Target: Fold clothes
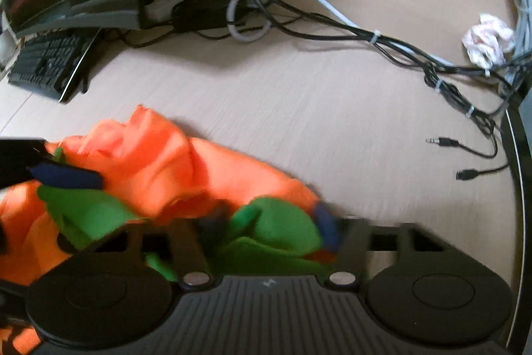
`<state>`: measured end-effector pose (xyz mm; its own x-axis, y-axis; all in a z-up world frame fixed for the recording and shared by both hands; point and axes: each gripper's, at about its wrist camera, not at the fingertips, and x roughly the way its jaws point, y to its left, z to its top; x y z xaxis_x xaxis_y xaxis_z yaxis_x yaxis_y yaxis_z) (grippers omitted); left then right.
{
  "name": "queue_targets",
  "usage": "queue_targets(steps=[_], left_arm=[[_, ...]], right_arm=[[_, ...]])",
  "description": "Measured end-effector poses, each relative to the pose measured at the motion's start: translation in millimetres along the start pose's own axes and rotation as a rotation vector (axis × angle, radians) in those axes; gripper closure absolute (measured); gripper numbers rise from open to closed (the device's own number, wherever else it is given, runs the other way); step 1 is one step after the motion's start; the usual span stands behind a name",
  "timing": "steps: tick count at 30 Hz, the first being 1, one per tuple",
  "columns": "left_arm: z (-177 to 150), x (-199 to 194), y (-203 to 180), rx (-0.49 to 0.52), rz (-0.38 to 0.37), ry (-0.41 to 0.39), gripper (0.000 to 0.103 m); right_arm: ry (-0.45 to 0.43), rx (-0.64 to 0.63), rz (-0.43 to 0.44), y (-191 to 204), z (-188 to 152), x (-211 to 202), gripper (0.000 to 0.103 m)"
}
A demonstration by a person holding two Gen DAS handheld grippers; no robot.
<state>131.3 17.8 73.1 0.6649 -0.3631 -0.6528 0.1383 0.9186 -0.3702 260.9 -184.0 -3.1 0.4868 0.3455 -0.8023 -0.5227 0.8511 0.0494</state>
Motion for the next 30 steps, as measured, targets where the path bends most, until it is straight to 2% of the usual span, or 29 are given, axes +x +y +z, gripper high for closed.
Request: queue_targets(steps=[2,4,6,9,12,15,17,18,20,24,26,28,30], left_arm=[[-6,-21,-7,-0.002,-0.093,0.001,0.001],[-19,-32,-9,-0.024,-0.199,0.038,0.001],[-33,-28,-8,-0.079,-0.242,0.101,0.001],[-44,-6,-5,-0.111,-0.174,0.161,0.001],[-37,8,2,-0.128,-0.134,0.125,0.001],[-20,20,9,-0.102,-0.035,0.045,0.001],[-11,29,15,-0.076,0.045,-0.003,0.001],[-7,31,18,-0.078,0.054,-0.004,0.001],[-5,26,20,-0.089,0.023,0.044,0.001],[-30,-5,-3,0.078,-0.058,0.180,0.001],[-49,-29,-13,0.116,-0.120,0.224,0.001],[-60,-56,-20,0.123,-0.178,0.217,0.001],[-61,-84,-25,0.125,-0.235,0.176,0.001]], right_arm=[[-0.038,0.010,-0.001,2,5,-9,0.080],[-0.076,0.021,-0.001,3,10,-18,0.089],[-0.114,0.031,-0.002,5,15,-28,0.094],[-0.170,0.047,-0.002,7,23,-42,0.095],[-0.309,-0.011,0.030,25,36,-97,0.095],[-0.393,-0.088,0.052,44,30,-144,0.095],[-0.378,-0.110,0.063,54,12,-154,0.095],[-0.350,-0.116,0.059,57,2,-149,0.095],[-0.271,-0.113,0.040,61,-23,-128,0.095],[-0.133,-0.069,0.012,68,-64,-83,0.095],[-0.107,-0.093,0.002,79,-80,-74,0.094],[-0.116,-0.149,-0.024,92,-89,-75,0.094],[-0.126,-0.182,-0.045,100,-93,-76,0.092]])
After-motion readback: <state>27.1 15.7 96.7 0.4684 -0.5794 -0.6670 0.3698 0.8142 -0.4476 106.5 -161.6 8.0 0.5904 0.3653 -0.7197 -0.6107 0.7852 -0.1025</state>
